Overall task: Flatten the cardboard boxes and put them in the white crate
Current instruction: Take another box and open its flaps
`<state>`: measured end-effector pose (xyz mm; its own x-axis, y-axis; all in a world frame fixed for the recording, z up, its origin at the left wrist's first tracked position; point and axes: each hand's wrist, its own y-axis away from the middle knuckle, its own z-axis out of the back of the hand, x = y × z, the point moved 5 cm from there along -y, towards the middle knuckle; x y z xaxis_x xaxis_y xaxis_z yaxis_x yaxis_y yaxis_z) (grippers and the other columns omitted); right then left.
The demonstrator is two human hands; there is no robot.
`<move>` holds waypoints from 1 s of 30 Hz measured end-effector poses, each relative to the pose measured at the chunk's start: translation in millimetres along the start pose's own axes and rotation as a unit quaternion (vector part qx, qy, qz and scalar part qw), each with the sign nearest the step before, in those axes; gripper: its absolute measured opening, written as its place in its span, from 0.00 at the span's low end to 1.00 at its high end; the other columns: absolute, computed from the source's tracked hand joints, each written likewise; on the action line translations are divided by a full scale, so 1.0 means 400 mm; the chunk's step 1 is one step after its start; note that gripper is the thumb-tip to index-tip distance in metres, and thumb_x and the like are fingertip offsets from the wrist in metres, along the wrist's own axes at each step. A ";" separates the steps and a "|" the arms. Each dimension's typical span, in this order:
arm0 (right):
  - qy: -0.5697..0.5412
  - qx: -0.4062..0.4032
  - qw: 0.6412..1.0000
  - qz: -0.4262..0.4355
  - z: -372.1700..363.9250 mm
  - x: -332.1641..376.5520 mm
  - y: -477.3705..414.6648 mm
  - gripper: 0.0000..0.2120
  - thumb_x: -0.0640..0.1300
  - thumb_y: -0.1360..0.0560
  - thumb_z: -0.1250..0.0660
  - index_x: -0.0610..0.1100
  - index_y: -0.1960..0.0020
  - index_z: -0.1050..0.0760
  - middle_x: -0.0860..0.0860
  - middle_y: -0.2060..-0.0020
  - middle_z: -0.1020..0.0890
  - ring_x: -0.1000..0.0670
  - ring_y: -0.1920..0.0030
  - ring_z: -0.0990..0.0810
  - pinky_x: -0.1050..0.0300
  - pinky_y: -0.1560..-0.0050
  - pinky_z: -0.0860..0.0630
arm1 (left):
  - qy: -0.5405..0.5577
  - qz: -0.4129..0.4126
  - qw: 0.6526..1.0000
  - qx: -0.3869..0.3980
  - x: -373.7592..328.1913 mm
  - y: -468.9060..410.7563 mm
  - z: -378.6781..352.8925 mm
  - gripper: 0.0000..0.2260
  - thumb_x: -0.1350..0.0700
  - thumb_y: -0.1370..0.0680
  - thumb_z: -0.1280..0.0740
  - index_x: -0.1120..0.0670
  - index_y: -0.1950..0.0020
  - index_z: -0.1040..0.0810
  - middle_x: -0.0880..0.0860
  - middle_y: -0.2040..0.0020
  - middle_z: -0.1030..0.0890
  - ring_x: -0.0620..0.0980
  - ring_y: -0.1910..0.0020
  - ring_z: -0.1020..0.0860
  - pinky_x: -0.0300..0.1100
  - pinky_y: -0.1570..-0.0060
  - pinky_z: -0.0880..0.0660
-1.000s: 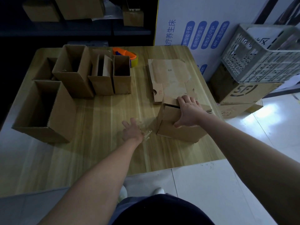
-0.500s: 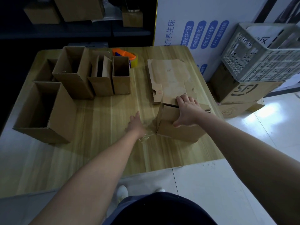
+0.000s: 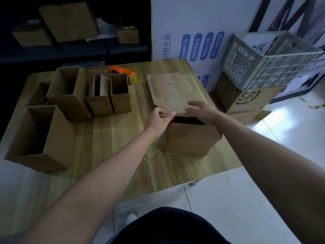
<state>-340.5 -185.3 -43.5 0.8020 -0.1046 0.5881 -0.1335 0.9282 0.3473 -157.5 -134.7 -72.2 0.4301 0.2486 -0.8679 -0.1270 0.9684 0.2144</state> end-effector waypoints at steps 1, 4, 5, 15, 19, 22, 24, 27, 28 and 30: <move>0.025 -0.040 0.998 -0.036 0.021 -0.025 -0.003 0.30 0.61 0.26 0.37 0.51 0.28 0.36 0.46 0.29 0.33 0.42 0.31 0.33 0.46 0.34 0.35 | 0.000 0.005 1.000 0.005 -0.007 -0.001 -0.004 0.21 0.39 0.26 0.35 0.55 0.44 0.29 0.50 0.49 0.25 0.48 0.51 0.25 0.42 0.54 0.28; 0.091 -0.049 0.983 -0.150 0.045 -0.095 0.009 0.46 0.72 0.35 0.34 0.49 0.25 0.41 0.43 0.28 0.37 0.39 0.30 0.36 0.41 0.33 0.34 | -0.020 0.040 0.999 0.023 -0.021 0.000 -0.015 0.20 0.41 0.26 0.33 0.54 0.46 0.33 0.50 0.53 0.27 0.50 0.56 0.26 0.46 0.57 0.27; 0.081 -0.027 0.983 -0.163 0.042 -0.107 0.014 0.51 0.73 0.39 0.32 0.49 0.24 0.43 0.43 0.27 0.38 0.39 0.29 0.37 0.42 0.33 0.34 | -0.028 0.052 0.998 0.023 -0.024 0.001 -0.019 0.20 0.42 0.26 0.33 0.54 0.47 0.34 0.50 0.54 0.28 0.50 0.58 0.27 0.47 0.58 0.27; 0.032 -0.160 0.976 -0.142 0.062 -0.101 0.043 0.32 0.74 0.38 0.34 0.43 0.66 0.30 0.48 0.71 0.23 0.48 0.72 0.24 0.58 0.76 0.33 | 0.095 0.049 0.993 0.040 -0.036 0.002 -0.058 0.18 0.61 0.28 0.31 0.52 0.41 0.30 0.50 0.44 0.27 0.44 0.53 0.28 0.35 0.64 0.34; 0.034 -0.221 0.966 -0.132 0.075 -0.094 0.064 0.36 0.74 0.38 0.34 0.42 0.50 0.29 0.48 0.58 0.22 0.46 0.60 0.23 0.56 0.68 0.32 | 0.127 0.074 0.983 0.110 -0.042 0.002 -0.074 0.28 0.67 0.28 0.35 0.48 0.30 0.32 0.53 0.35 0.32 0.47 0.43 0.30 0.36 0.56 0.29; 0.043 -0.253 0.958 -0.127 0.070 -0.090 0.067 0.42 0.75 0.36 0.36 0.42 0.38 0.32 0.44 0.46 0.22 0.42 0.48 0.22 0.52 0.59 0.29 | 0.095 0.089 0.984 0.124 -0.046 -0.002 -0.066 0.31 0.68 0.29 0.36 0.45 0.30 0.31 0.59 0.28 0.38 0.55 0.32 0.35 0.44 0.34 0.34; 0.041 -0.259 0.956 -0.129 0.068 -0.091 0.066 0.44 0.74 0.36 0.36 0.42 0.34 0.35 0.42 0.42 0.24 0.40 0.43 0.24 0.49 0.53 0.28 | 0.081 0.097 0.980 0.153 -0.051 -0.003 -0.064 0.32 0.67 0.29 0.34 0.43 0.29 0.32 0.61 0.26 0.42 0.56 0.30 0.37 0.48 0.29 0.39; 0.022 -0.232 0.964 -0.131 0.062 -0.095 0.059 0.49 0.68 0.37 0.28 0.44 0.27 0.44 0.41 0.35 0.30 0.39 0.38 0.27 0.46 0.46 0.27 | 0.025 0.075 0.981 0.178 -0.059 -0.012 -0.065 0.33 0.63 0.29 0.29 0.43 0.29 0.34 0.61 0.26 0.43 0.56 0.29 0.39 0.48 0.29 0.40; 0.017 -0.218 0.967 -0.133 0.057 -0.096 0.058 0.52 0.64 0.37 0.25 0.46 0.25 0.49 0.41 0.33 0.33 0.39 0.36 0.29 0.46 0.45 0.27 | 0.012 0.067 0.982 0.179 -0.061 -0.014 -0.067 0.33 0.62 0.29 0.28 0.43 0.28 0.34 0.60 0.26 0.43 0.57 0.28 0.39 0.48 0.28 0.40; -0.002 -0.184 0.972 -0.146 0.043 -0.098 0.059 0.58 0.56 0.38 0.21 0.51 0.23 0.58 0.41 0.30 0.39 0.39 0.34 0.32 0.48 0.47 0.25 | 0.003 0.061 0.982 0.179 -0.059 -0.013 -0.079 0.34 0.61 0.29 0.27 0.42 0.27 0.36 0.57 0.26 0.47 0.56 0.28 0.42 0.47 0.28 0.44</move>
<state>-385.2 -165.6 -45.9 0.7718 -0.3842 0.5067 0.3176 0.9232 0.2162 -195.4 -146.3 -66.9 0.4256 0.3632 -0.8288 0.1467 0.8761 0.4593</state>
